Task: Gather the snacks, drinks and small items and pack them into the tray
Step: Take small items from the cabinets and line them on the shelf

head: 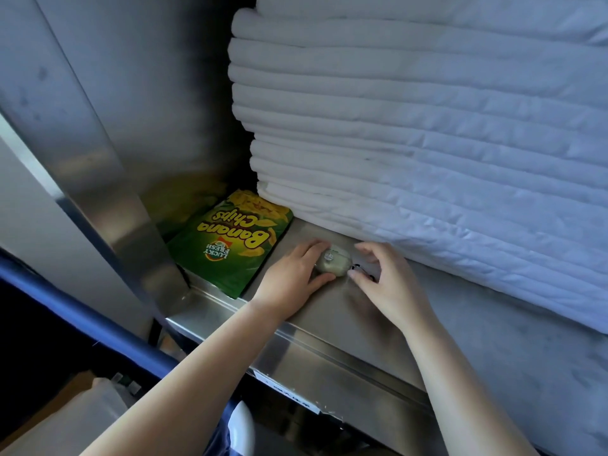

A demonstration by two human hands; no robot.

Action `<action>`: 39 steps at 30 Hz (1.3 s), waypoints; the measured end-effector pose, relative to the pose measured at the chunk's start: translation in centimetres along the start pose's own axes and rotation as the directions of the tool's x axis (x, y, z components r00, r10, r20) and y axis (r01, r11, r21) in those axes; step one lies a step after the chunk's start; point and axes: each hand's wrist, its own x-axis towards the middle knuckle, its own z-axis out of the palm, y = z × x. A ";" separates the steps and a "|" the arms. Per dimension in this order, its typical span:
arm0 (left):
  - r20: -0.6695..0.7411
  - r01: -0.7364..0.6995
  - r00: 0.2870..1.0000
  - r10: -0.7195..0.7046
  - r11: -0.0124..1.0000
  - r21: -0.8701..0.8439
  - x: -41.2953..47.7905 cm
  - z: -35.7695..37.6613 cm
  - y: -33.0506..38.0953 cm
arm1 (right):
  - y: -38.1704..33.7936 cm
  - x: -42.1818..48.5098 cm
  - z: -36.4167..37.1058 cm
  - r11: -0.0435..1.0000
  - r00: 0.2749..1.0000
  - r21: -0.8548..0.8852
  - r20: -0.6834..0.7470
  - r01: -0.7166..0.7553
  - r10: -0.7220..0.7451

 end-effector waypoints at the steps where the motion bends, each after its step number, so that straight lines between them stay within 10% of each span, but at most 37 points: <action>1: -0.001 -0.006 1.000 0.006 1.000 0.016 0.0 0.0 0.0 | -0.4 0.2 0.3 0.998 0.999 -0.014 0.007 0.053 -0.053; 11: -0.236 0.092 0.970 -0.066 0.991 0.100 -4.2 -0.1 -0.7 | -2.6 4.5 3.6 0.964 0.981 -0.189 -0.013 0.186 -0.192; 30: -0.127 0.046 0.991 -0.032 0.993 0.106 -4.2 -0.7 -0.7 | -3.0 1.2 3.7 0.961 0.944 -0.250 -0.273 0.119 -0.188; 39: 0.037 -0.049 0.999 0.040 0.951 0.305 -4.6 -0.2 -1.1 | 0.0 -5.8 2.5 0.877 0.995 -0.480 0.079 -0.012 0.057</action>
